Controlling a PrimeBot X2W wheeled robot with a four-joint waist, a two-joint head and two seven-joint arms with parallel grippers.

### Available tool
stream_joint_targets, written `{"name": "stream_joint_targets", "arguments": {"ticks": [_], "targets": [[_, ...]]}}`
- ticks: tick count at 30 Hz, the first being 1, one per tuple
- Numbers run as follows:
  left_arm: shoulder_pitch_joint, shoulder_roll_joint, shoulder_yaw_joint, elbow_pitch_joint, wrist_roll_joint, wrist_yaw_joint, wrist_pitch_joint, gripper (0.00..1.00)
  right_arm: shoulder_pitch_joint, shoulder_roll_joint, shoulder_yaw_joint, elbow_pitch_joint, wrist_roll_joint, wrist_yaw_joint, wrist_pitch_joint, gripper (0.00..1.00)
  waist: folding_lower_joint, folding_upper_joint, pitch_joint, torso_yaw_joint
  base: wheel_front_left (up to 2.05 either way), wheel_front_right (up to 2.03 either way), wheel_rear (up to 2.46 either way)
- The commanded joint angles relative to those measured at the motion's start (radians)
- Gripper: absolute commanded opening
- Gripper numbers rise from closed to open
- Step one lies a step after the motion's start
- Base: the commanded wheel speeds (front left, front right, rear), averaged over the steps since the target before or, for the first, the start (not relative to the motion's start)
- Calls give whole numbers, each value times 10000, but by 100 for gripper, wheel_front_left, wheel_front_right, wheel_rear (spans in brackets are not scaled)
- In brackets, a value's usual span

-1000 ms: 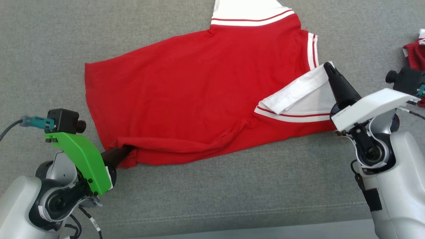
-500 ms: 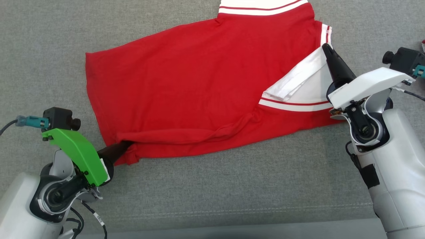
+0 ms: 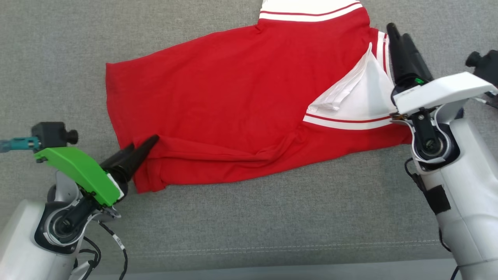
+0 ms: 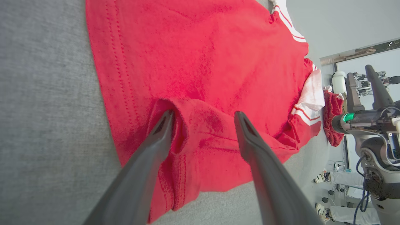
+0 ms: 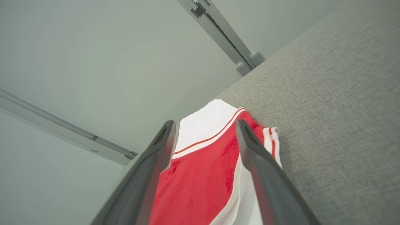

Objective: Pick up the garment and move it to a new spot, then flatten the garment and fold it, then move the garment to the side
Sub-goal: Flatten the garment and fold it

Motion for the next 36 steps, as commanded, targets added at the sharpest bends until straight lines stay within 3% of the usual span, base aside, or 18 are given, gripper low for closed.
{"name": "stream_joint_targets", "arguments": {"ticks": [1, 7, 14, 17, 18, 19, 28, 36], "targets": [[-20, -53, 178, 42, 137, -67, -364, 100, 236, -263, 82, -116, -210, 3, -469, 100, 0, 0, -115, 58, 0, 0, 0], [463, -325, 606, -6, 1181, 345, -2350, 100, 1176, -682, 42, -519, -1733, 3, -1722, 100, 0, 0, -527, 108, 0, 0, 0], [1105, -994, 792, -366, 2903, 1467, -5052, 100, 2876, -96, -1216, -2026, -3962, 3, -1806, 100, 0, 0, -1128, 100, 0, 0, 0], [1313, -1075, 683, -432, 3433, 1789, -5609, 100, 3345, 65, -1484, -2515, -4726, 1, -1808, 100, 0, 0, -1313, 90, 0, 0, 0], [1501, -1167, 598, -538, 3966, 2143, -6132, 100, 3797, 225, -1640, -2889, -5409, 3, -1811, 100, 0, 0, -1486, 75, 0, 0, 0], [1501, -1167, 598, -538, 3966, 2143, -6132, 100, 3797, 225, -1640, -2889, -5409, 3, -1811, 100, 0, 0, -1486, 75, 0, 0, 0], [2532, -1093, -29, -1138, 6220, 3580, -7183, 100, 5453, 650, -1812, -3469, -7388, 1, -1813, 100, 0, 0, -2298, 26, 0, 0, 0], [3332, -1003, -650, -1257, 7054, 3954, -7218, 100, 6494, 680, -1652, -3233, -8078, 1, -1768, 100, 0, 0, -2912, 11, 0, 0, 0]]}}
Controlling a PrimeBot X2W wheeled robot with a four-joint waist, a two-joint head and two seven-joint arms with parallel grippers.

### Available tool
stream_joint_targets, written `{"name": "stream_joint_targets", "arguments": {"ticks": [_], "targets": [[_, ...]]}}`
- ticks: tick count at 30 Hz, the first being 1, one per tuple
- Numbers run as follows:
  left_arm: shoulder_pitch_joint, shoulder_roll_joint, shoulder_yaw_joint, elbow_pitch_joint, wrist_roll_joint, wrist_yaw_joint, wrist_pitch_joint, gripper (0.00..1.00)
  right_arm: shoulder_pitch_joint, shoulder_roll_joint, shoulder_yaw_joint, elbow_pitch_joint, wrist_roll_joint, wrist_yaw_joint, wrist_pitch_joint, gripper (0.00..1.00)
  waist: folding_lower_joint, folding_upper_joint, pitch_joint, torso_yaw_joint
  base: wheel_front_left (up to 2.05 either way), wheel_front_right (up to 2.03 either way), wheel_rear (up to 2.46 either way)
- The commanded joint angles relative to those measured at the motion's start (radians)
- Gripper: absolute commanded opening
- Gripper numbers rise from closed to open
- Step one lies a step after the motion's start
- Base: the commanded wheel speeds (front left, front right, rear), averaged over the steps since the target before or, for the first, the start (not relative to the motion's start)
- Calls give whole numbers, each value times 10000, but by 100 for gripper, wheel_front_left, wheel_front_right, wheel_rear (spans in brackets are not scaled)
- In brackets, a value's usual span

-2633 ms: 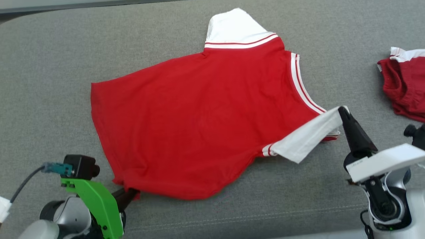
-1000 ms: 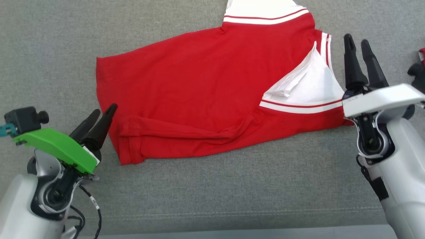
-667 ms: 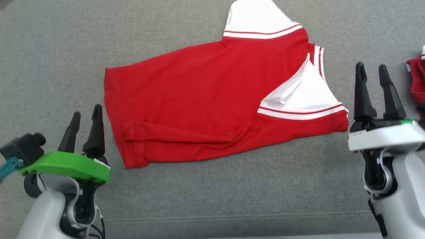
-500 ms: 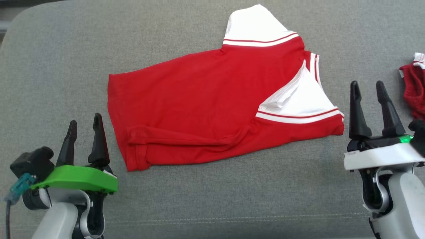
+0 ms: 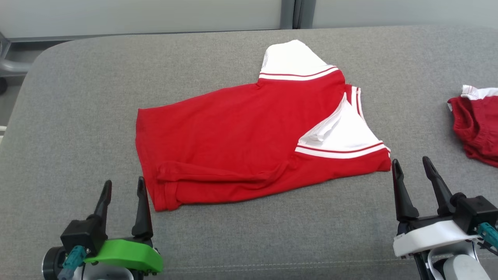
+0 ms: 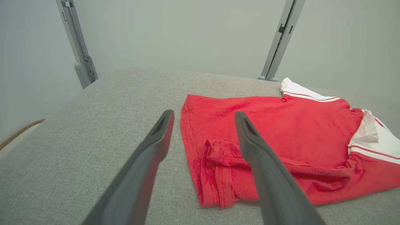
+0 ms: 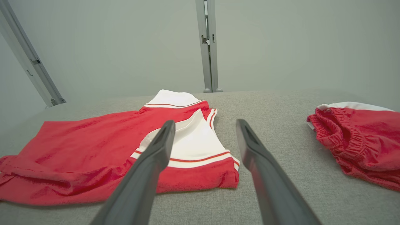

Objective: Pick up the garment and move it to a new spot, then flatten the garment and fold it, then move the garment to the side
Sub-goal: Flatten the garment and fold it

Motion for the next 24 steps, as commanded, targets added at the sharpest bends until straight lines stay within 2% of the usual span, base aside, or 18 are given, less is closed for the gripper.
{"name": "stream_joint_targets", "arguments": {"ticks": [1, 9, 15, 21, 24], "targets": [[142, 96, -79, 56, 175, 57, 57, 100, 191, -2, 2, 34, -21, -1, 59, 100, 0, 0, -200, -17, 0, 0, 0], [644, 204, -538, 109, 531, 356, 254, 100, 881, 134, -74, -55, -263, -1, 264, 100, 0, 0, -654, 11, 0, 0, 0], [656, 219, -655, 116, 561, 396, 407, 100, 956, 213, -83, -133, -205, -1, 380, 100, 0, 0, -806, 60, 0, 0, 0], [269, 196, -854, 190, 640, 275, 567, 100, 739, 137, -193, -130, -79, -1, 558, 100, 0, 0, -685, 153, 0, 0, 0], [27, 155, -1072, 258, 665, 81, 808, 100, 495, -11, -246, -23, -18, -1, 660, 100, 0, 0, -559, 206, 0, 0, 0]]}}
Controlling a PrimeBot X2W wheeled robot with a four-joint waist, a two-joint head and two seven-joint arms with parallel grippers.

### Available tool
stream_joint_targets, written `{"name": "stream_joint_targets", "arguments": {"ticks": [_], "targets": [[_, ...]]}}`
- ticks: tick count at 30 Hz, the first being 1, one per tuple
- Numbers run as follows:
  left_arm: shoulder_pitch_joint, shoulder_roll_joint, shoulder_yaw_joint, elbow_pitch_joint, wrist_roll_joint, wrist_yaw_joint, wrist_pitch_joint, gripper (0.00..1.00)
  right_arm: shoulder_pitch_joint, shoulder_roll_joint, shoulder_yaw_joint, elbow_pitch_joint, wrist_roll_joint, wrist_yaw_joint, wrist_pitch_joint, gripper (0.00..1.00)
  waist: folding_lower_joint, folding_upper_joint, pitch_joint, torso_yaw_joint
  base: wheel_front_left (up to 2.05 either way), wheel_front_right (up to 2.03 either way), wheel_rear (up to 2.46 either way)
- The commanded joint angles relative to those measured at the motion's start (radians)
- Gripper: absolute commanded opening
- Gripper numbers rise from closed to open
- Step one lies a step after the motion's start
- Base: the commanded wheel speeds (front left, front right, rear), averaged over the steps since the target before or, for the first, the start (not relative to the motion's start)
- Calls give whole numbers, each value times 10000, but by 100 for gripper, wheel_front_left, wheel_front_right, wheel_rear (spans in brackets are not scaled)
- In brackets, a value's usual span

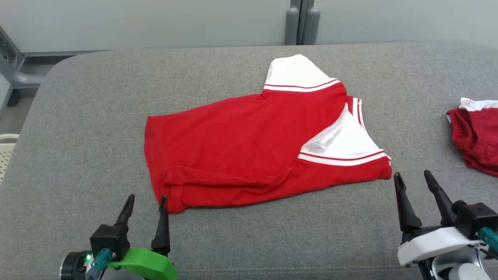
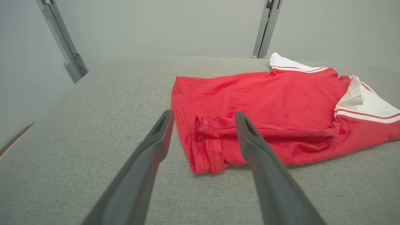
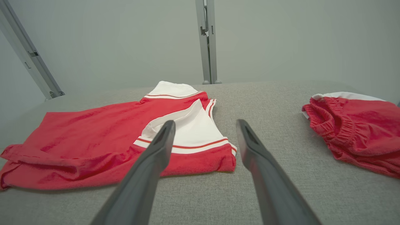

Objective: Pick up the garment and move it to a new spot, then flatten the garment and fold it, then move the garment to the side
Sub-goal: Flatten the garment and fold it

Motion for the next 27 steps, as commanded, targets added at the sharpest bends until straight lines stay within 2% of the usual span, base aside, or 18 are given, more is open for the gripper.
{"name": "stream_joint_targets", "arguments": {"ticks": [1, 7, 15, 21, 27], "targets": [[-234, -23, -103, 57, 69, -118, 124, 100, -210, -141, -41, 48, 1, -1, 43, 100, 0, 0, 103, 55, 0, 0, 0], [-780, -295, -647, 465, -141, -656, 772, 100, -841, -489, -1, 859, 369, -2, 356, 100, 0, 0, 475, 109, 0, 0, 0], [-1723, -747, -908, 1593, -526, -1238, 1361, 100, -2083, -1109, 530, 2274, 779, -2, 691, 100, 0, 0, 1353, 146, 0, 0, 0], [-2378, -1123, -784, 2711, -845, -1610, 1258, 100, -2823, -1501, 884, 3201, 1129, -4, 784, 100, 0, 0, 1788, 228, 0, 0, 0], [-2687, -1401, -654, 3467, -1116, -1727, 1131, 100, -3303, -1690, 1018, 3836, 1425, -2, 759, 100, 0, 0, 2028, 282, 0, 0, 0]]}}
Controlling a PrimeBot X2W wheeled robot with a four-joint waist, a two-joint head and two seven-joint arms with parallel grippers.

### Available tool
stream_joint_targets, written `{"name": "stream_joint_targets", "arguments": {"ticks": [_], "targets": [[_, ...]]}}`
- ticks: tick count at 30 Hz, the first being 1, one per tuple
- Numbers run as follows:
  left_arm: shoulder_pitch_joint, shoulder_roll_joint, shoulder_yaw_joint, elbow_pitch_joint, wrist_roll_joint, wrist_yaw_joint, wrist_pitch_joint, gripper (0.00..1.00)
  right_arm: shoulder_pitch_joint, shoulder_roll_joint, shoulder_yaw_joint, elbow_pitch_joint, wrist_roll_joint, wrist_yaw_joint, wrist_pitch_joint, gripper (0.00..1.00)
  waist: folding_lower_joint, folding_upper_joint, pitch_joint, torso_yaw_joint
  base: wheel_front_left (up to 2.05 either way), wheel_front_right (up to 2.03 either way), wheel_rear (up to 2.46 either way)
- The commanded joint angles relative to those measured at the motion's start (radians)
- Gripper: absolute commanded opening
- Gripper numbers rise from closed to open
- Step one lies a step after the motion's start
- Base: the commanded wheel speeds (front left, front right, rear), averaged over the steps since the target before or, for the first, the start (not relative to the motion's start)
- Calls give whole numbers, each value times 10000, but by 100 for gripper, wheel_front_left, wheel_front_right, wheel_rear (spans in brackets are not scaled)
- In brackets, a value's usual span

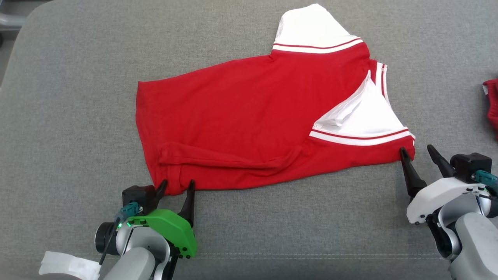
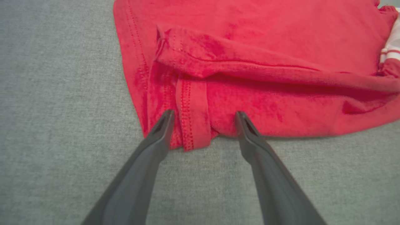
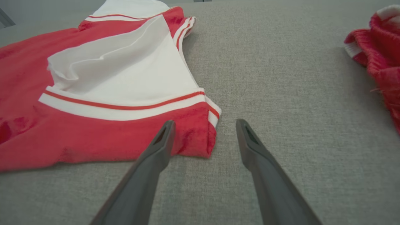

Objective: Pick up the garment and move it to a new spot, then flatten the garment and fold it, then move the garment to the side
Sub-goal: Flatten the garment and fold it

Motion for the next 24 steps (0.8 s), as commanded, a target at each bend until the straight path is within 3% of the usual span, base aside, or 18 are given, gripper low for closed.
{"name": "stream_joint_targets", "arguments": {"ticks": [1, 4, 5, 6, 8, 9, 10, 11, 12, 24], "targets": [[-227, -30, 63, 154, -68, -11, -82, 100, -206, -69, 64, 173, 142, -4, 58, 100, 0, -1, 112, 38, 0, 0, 0], [-264, -135, 155, 385, -216, -59, -116, 100, -424, -111, 194, 421, 332, -4, 143, 100, 0, -1, 201, 56, 0, 0, 0], [-277, -185, 190, 445, -309, -88, -98, 90, -505, -159, 266, 498, 330, -4, 139, 100, 0, -1, 228, 65, 0, 0, 0], [-306, -204, 191, 505, -321, -103, -108, 78, -594, -161, 336, 580, 410, -4, 160, 100, 0, -1, 255, 72, 0, 0, 0], [-304, -267, 249, 621, -499, -183, -101, 43, -713, -183, 482, 766, 520, -4, 289, 100, 0, -1, 301, 83, 0, 0, 0], [-321, -262, 253, 670, -487, -188, -133, 14, -787, -200, 523, 848, 581, -4, 332, 100, 0, -1, 322, 90, 0, 0, 0], [-301, -283, 261, 716, -573, -244, -116, 0, -834, -180, 596, 957, 706, -4, 439, 83, 0, -1, 335, 100, 0, 0, 0], [-266, -319, 267, 752, -663, -295, -49, 0, -910, -194, 649, 1013, 747, -4, 437, 35, 0, -1, 355, 105, 0, 0, 0], [-256, -285, 250, 787, -651, -321, -20, 0, -968, -213, 669, 1079, 833, -4, 437, 0, 0, -1, 370, 115, 0, 0, 0], [745, -17, -77, -69, -1043, -646, 571, 0, -667, -433, 386, 712, 2198, -7, 323, 0, 0, -1, 307, 420, 0, 0, 0]]}}
